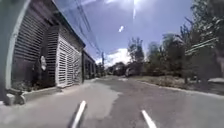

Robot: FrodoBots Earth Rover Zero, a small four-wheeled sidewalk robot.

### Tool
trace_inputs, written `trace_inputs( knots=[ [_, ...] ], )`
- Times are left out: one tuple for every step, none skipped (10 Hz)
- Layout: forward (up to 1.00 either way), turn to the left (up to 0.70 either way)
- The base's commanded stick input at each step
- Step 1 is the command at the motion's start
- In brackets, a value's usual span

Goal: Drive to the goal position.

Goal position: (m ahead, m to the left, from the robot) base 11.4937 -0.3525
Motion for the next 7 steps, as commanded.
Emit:
trace_inputs(
  knots=[
    [1.00,0.00],
    [1.00,0.00],
    [1.00,0.00],
    [1.00,0.01],
    [1.00,0.05],
    [1.00,0.11],
    [1.00,0.00]
  ],
)
